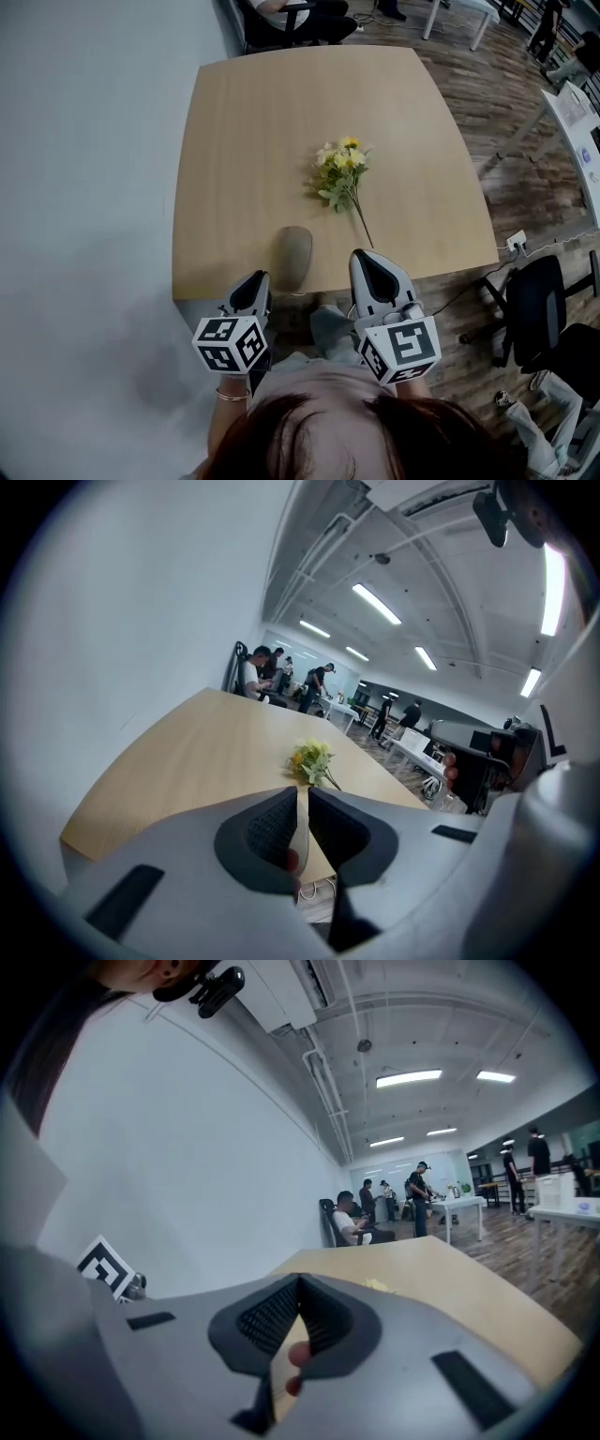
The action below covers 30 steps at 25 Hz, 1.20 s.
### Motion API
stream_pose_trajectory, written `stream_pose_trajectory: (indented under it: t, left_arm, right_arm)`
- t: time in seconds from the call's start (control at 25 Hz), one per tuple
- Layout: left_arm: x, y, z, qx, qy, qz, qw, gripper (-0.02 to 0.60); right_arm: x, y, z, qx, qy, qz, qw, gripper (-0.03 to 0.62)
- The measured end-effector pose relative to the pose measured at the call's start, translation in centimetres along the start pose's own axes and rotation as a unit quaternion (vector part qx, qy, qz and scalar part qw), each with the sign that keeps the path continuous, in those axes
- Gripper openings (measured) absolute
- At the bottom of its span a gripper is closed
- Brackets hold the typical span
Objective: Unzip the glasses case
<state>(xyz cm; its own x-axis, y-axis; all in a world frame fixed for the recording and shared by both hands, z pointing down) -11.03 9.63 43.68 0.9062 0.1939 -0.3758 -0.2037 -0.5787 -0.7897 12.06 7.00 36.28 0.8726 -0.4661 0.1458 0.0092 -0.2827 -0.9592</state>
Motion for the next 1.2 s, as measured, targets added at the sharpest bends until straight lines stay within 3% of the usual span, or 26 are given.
stream_pose_trajectory:
  t: [0.32,0.64,0.88,1.04,1.2]
  left_arm:
    - [-1.6,-0.6,-4.6,-0.050,0.007,-0.003,0.9987,0.074]
    - [-3.6,-2.2,-8.9,-0.124,-0.015,0.011,0.9921,0.185]
    - [-5.3,-3.2,-12.5,-0.206,-0.066,0.026,0.9759,0.295]
    - [-6.1,-3.7,-14.1,-0.257,-0.100,0.020,0.9612,0.310]
    - [-6.3,-4.3,-15.4,-0.300,-0.142,0.040,0.9422,0.334]
  right_arm:
    - [2.6,0.5,-3.5,-0.002,0.035,-0.016,0.999,0.015]
    - [4.0,0.7,-6.0,-0.011,0.061,-0.018,0.998,0.017]
    - [4.8,1.1,-7.1,-0.013,0.038,-0.018,0.999,0.017]
    - [4.8,1.1,-7.7,-0.014,0.015,-0.020,1.000,0.017]
    - [4.5,1.3,-8.3,-0.015,-0.009,-0.021,1.000,0.017]
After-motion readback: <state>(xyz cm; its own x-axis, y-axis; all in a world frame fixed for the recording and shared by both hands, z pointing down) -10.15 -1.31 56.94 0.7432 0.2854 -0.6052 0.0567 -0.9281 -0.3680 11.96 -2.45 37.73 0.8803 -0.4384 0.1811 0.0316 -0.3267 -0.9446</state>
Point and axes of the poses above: the fingertips, and each gripper's own axes: z backward along the fingers, x to its right, y out of its top, the point moved 8 cm from there along z, backward along the fingers, and after that the axes turned 3 degrees about -y, right-handed, at the moved point
